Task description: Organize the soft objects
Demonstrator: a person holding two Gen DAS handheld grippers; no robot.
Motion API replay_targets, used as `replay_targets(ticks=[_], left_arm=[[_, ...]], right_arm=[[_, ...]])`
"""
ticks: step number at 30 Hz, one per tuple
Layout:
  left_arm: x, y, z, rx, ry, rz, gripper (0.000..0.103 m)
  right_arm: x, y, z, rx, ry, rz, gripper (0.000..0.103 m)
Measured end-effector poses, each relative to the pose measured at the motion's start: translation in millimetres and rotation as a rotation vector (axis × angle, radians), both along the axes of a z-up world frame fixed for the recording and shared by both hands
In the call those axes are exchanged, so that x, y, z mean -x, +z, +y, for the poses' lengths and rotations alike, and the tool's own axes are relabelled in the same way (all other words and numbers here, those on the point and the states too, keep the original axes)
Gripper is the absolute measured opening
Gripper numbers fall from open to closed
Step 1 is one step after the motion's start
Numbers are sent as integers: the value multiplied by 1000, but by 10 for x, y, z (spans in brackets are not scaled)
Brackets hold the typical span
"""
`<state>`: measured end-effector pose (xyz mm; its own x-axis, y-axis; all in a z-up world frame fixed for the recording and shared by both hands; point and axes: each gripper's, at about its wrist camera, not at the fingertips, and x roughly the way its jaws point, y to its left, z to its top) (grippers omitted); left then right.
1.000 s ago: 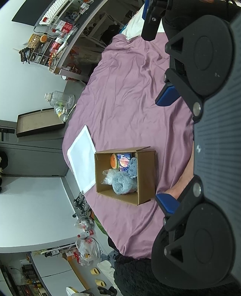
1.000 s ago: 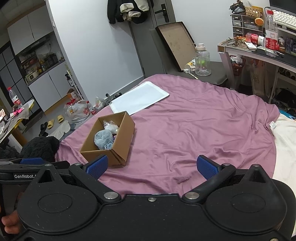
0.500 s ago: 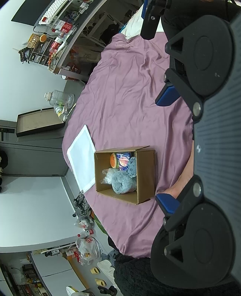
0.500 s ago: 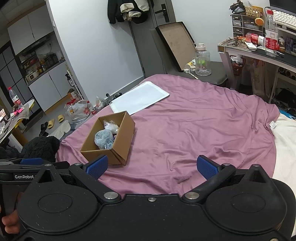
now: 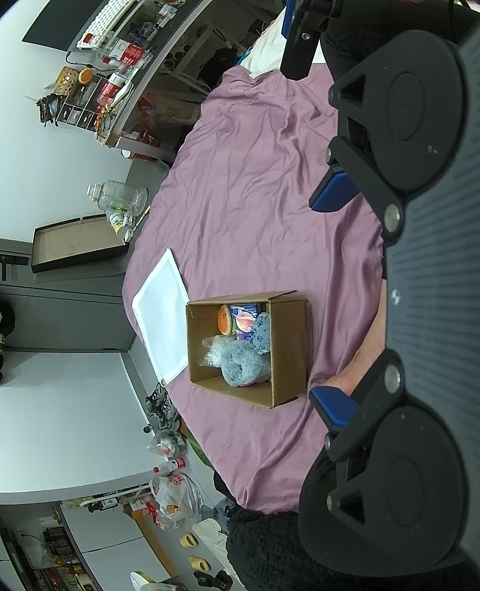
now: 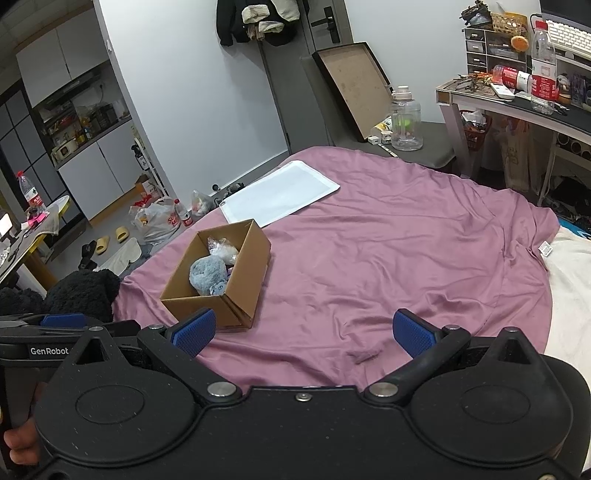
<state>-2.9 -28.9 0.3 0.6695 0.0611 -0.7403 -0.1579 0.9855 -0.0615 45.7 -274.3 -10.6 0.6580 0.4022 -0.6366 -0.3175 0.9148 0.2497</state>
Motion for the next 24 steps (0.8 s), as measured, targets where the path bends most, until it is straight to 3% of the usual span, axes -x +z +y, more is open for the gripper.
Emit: replay_targets(ticks=[24], left_arm=[[18, -16, 6, -8, -6, -1, 100]], right_arm=[[-3, -11, 2, 2, 0, 4, 103]])
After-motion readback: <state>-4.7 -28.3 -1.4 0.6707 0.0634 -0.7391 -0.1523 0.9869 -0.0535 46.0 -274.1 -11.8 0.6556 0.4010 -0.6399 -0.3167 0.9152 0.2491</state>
